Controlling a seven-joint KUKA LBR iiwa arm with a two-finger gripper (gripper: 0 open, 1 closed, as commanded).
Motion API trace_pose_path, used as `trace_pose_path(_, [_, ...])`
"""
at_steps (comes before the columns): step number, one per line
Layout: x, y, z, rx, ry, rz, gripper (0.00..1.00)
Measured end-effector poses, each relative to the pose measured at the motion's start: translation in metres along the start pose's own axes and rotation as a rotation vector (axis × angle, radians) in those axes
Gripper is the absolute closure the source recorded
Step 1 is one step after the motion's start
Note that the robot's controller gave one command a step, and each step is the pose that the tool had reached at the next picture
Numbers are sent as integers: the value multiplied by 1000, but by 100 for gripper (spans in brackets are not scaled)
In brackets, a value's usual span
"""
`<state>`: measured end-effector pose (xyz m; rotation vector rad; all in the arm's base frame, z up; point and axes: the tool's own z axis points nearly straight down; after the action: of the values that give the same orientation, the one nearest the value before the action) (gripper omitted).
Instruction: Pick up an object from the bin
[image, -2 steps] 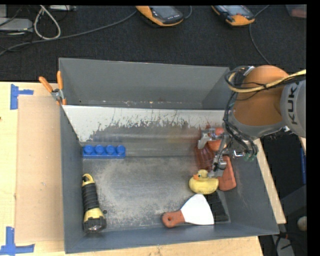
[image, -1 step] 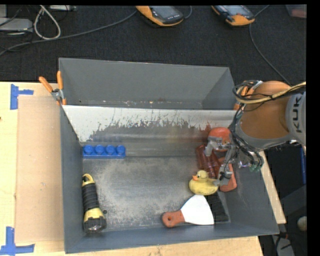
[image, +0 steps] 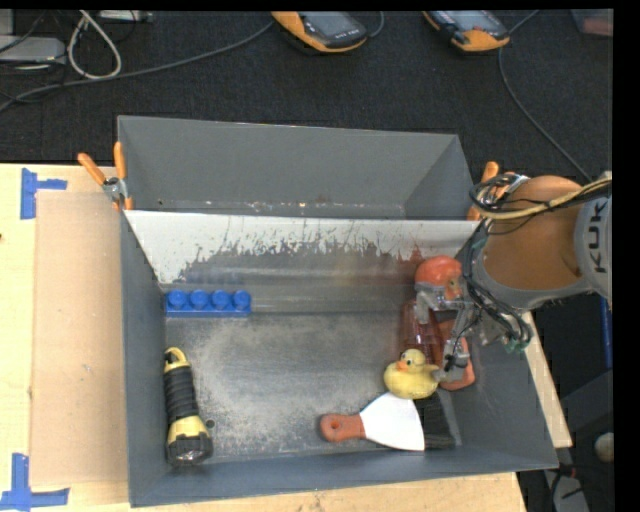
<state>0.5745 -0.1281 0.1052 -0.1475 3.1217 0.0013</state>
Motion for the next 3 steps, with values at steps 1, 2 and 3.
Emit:
trace_pose_path(1, [0,8,-30,-3,12,5,0])
trace_pose_path(2, [-7,11,-58,-1,1,2,0])
trace_pose_path(3, [-18,24,-10,-1,0,-135,0])
